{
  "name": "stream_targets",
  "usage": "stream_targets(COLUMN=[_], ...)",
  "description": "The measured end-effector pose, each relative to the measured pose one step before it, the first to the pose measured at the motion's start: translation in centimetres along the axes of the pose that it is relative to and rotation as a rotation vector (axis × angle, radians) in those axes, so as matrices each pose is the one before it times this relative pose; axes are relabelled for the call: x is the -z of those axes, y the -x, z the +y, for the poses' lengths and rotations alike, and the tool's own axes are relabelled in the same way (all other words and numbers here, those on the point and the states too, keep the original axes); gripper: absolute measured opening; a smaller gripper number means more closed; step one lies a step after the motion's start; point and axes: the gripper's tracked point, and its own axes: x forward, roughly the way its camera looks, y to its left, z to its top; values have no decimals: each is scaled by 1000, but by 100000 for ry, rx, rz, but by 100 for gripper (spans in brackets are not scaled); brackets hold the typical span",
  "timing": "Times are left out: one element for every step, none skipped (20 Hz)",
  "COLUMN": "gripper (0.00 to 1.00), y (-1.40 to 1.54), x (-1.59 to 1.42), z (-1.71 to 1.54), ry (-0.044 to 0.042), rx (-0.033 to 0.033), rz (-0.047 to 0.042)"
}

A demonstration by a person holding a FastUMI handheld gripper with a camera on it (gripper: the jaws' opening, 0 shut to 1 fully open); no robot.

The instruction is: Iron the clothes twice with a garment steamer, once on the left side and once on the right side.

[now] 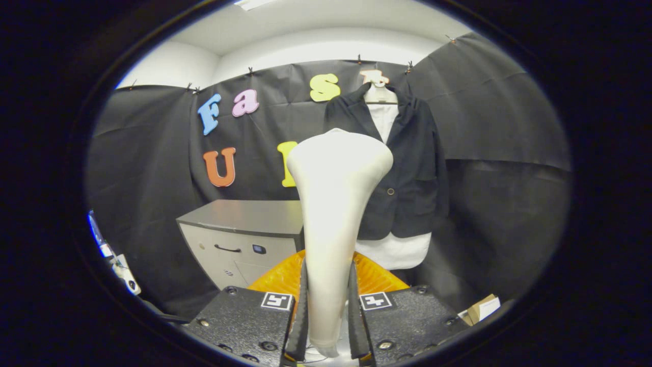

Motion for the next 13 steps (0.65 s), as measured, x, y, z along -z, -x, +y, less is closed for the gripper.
stream_targets(gripper=[35, 35, 35, 35, 35, 35, 35, 35, 35, 35, 35, 35, 35], y=[224, 515, 487, 525, 491, 465, 519, 461, 377, 314, 211, 209, 131], x=[-118, 93, 101, 172, 5, 286, 227, 370, 263, 233, 449, 256, -31], z=[568, 195, 236, 261, 74, -119, -270, -289, -342, -342, -516, -527, -540], ry=[1141, 1242, 669, 581, 228, 505, -15, 187, -216, -835, -883, -948, -373], rx=[-1233, -1313, -1413, -1911, -1380, -1389, -757, -1149, -1012, -808, -782, -405, -594], rz=[198, 89, 415, 466, 386, 633, 412, 843, 245, 925, 1189, 730, 288])
